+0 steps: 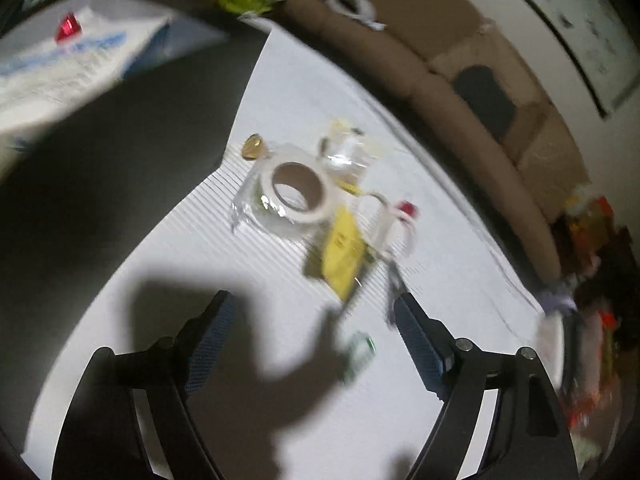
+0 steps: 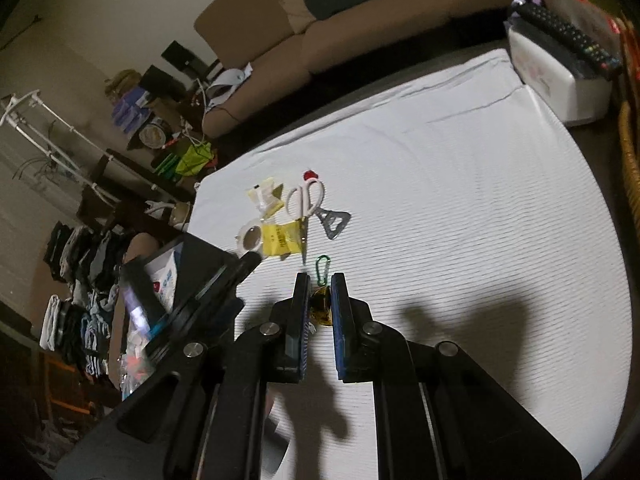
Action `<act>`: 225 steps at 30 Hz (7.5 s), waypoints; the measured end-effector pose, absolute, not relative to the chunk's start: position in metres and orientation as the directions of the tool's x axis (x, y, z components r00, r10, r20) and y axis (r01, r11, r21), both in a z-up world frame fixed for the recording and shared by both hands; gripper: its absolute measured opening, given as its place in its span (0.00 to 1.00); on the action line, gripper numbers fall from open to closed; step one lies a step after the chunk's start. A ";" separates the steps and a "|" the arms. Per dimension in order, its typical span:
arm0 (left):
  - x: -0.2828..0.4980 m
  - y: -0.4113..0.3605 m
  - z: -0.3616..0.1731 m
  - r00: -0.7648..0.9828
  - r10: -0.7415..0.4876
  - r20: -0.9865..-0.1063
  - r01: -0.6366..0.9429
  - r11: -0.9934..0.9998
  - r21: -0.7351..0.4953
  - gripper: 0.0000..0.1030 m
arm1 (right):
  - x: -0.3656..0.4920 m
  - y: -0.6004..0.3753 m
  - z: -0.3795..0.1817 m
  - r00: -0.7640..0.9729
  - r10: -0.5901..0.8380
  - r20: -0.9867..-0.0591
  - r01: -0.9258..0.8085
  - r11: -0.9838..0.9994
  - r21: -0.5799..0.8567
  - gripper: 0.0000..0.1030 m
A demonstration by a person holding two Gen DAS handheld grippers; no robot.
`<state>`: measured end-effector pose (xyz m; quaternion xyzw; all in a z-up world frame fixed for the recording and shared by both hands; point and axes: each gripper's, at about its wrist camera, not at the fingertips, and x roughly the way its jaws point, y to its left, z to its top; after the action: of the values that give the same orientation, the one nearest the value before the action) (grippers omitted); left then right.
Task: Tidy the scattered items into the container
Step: 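Close the left tool on the yellow packet and lift it, then carry the yellow packet in the left tool while the right tool carries the chocolate over the box, then open both tools over the white box to drop the chocolate and yellow packet, then move the left tool to the table and grasp the clear tape roll, then grasp the white-handled scissors with the right tool and lift them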
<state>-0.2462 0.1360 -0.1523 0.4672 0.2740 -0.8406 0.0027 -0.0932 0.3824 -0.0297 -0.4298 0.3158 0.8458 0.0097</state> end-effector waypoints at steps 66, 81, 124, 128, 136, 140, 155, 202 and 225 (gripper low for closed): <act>-0.110 -0.105 0.049 -0.749 -0.132 -0.650 0.258 -0.961 -0.102 0.08 | -0.144 0.074 0.014 -0.465 -0.654 -0.596 0.414 -0.756 0.506 0.10; -0.110 -0.125 0.046 -0.731 -0.164 -0.662 0.333 -0.933 -0.136 0.95 | -0.155 0.085 -0.011 -0.460 -0.604 -0.651 0.296 -0.795 0.529 0.42; -0.278 0.187 -0.164 -0.659 -0.088 -0.747 -0.055 -0.985 0.165 0.61 | -0.176 0.401 -0.131 -0.506 -0.322 -0.800 -0.413 -0.724 0.552 0.60; -0.270 0.173 -0.157 -0.649 0.037 -0.760 -0.087 -0.996 0.025 0.59 | -0.171 0.403 -0.131 -0.511 -0.315 -0.800 -0.426 -0.716 0.554 0.60; -0.228 0.136 -0.101 -0.631 0.107 -0.769 -0.029 -0.993 -0.114 0.59 | -0.160 0.395 -0.120 -0.527 -0.311 -0.791 -0.410 -0.722 0.557 0.60; -0.187 0.110 -0.064 -0.619 0.126 -0.775 -0.052 -0.992 -0.119 0.59 | -0.164 0.379 -0.118 -0.454 -0.203 -0.868 -0.412 -0.816 0.406 0.60; -0.127 0.040 0.043 -0.777 -0.029 -0.629 0.031 -0.999 0.007 0.60 | -0.259 0.327 -0.107 -0.408 -0.139 -0.902 -0.208 -0.948 0.241 0.68; -0.145 0.034 0.027 -0.753 -0.067 -0.654 0.026 -0.997 0.073 0.60 | -0.340 0.256 -0.160 -0.399 0.016 -0.917 -0.046 -0.999 0.002 0.55; -0.123 0.021 0.042 -0.779 -0.086 -0.621 0.065 -0.996 0.056 0.60 | -0.131 0.215 0.059 -0.843 0.157 -0.514 -0.084 -0.983 -0.162 0.12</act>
<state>-0.1228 0.0205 0.0420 0.3298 -0.0157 -0.9431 0.0400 -0.1309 0.2152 0.0590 -0.2728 -0.0668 0.9577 0.0629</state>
